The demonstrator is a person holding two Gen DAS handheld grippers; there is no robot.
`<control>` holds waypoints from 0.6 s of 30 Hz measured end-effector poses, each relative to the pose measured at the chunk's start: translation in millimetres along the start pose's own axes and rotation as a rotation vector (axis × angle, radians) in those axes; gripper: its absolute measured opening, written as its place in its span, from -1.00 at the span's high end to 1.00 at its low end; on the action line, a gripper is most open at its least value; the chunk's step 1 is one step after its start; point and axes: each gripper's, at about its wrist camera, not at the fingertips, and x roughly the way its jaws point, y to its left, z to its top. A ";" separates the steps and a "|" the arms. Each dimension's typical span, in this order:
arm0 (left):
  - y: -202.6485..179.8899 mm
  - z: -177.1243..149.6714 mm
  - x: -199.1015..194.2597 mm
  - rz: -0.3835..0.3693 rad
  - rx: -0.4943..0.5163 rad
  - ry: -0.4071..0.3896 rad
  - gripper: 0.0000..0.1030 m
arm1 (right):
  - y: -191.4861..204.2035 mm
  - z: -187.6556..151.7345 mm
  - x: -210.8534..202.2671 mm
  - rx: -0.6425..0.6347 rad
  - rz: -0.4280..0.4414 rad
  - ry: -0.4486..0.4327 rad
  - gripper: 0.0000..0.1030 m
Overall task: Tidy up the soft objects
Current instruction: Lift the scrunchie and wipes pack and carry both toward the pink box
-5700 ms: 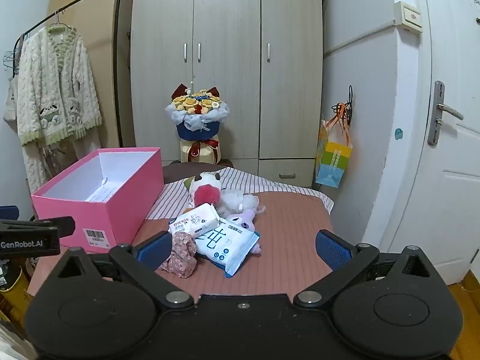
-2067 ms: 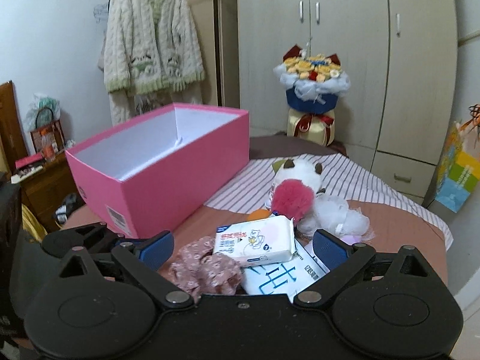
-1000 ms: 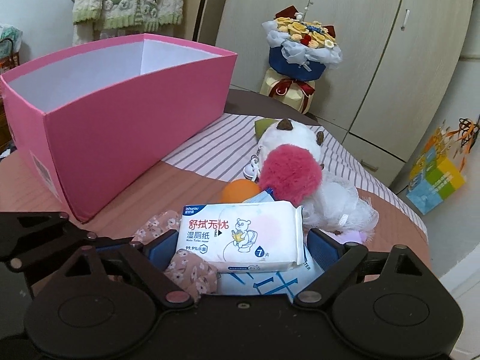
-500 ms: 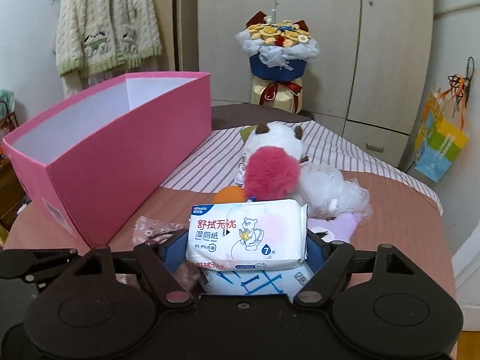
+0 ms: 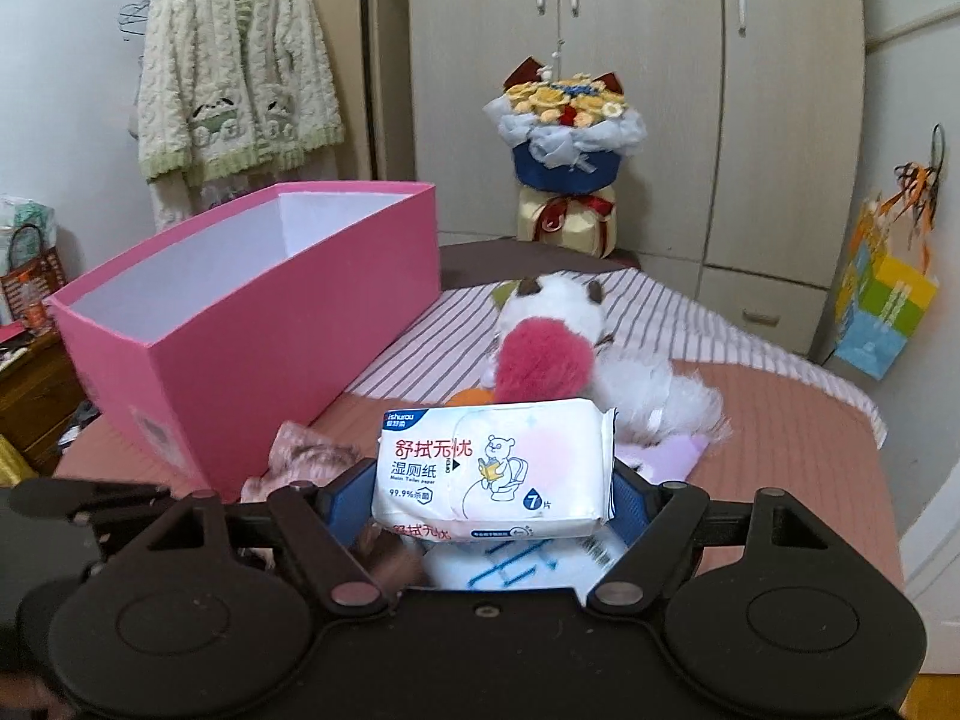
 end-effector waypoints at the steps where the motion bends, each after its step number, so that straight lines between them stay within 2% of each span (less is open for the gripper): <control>1: 1.2 0.5 -1.4 -0.012 -0.004 -0.003 0.73 | 0.6 -1.4 -1.2 -0.005 0.023 0.010 -0.57; 5: 6.5 1.7 -8.5 -0.016 0.001 -0.016 0.74 | 1.2 -4.3 -10.1 -0.005 0.098 0.012 -0.57; 18: 19.9 8.8 -33.3 -0.088 -0.021 0.045 0.75 | 5.0 -11.8 -16.3 0.035 0.146 0.091 -0.57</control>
